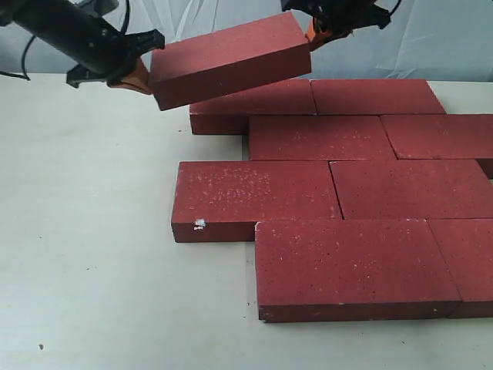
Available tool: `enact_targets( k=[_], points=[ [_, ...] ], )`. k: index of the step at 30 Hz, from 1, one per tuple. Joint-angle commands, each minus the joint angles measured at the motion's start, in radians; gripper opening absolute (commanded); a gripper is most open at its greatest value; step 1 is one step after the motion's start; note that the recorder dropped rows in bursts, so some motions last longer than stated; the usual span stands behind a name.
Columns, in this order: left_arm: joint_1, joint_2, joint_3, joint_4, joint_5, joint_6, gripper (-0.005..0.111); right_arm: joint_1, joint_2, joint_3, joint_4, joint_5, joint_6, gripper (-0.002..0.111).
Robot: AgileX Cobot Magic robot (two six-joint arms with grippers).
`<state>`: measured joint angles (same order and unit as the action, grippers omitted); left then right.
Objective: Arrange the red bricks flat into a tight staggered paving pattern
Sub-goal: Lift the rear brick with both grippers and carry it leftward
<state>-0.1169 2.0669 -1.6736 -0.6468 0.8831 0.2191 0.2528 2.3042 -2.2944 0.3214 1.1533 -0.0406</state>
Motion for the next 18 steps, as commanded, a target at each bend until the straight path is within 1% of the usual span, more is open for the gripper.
enact_targets(
  k=[1, 5, 9, 13, 17, 18],
  points=[
    [0.04, -0.08, 0.023, 0.036, 0.056, -0.026, 0.0, 0.093, -0.01, -0.004, 0.064, 0.019, 0.041, -0.001],
    [0.101, -0.118, 0.065, 0.065, 0.056, -0.026, 0.0, 0.162, -0.01, -0.004, 0.062, 0.007, 0.046, -0.001],
    [0.127, -0.124, 0.115, 0.18, 0.044, -0.026, 0.0, 0.22, -0.006, -0.004, 0.043, -0.037, 0.092, -0.001],
    [0.145, -0.124, 0.193, 0.211, -0.059, -0.026, 0.0, 0.27, 0.022, -0.004, 0.05, -0.064, 0.095, -0.001],
    [0.147, -0.124, 0.248, 0.23, -0.165, -0.026, 0.0, 0.31, 0.068, -0.004, 0.046, -0.094, 0.095, -0.001],
    [0.148, -0.124, 0.271, 0.252, -0.215, -0.026, 0.0, 0.328, 0.094, -0.004, 0.051, -0.125, 0.097, -0.001]
  ],
)
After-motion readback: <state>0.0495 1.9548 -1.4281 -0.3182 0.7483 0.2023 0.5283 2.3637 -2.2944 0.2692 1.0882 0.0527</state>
